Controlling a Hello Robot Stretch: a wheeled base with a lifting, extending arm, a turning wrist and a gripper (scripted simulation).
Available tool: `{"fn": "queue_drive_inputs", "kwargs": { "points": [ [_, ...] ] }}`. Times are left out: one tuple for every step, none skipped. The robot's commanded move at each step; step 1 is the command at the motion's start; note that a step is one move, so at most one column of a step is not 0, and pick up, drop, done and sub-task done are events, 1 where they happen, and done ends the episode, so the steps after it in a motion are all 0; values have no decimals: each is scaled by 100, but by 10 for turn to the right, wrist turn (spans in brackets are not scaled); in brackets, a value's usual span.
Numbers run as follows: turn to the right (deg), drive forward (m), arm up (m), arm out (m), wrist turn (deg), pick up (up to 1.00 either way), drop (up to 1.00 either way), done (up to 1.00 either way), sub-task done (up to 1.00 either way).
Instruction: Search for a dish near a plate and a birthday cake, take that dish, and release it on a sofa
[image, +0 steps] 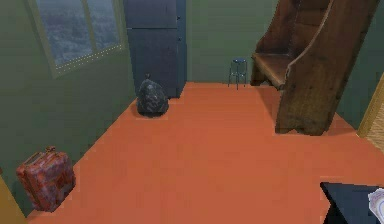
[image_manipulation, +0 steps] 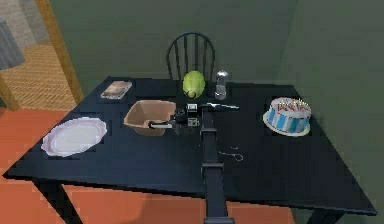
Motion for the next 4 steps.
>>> {"fn": "queue_drive_inputs", "kwargs": {
  "points": [
    [0,0,0,0,0,100,0,0,0],
    [0,0,10,0,0,0,0,0,0],
    [0,0,14,0,0,0,0,0,0],
    [0,0,0,0,-450,0,0,0,0]
  ]
}}
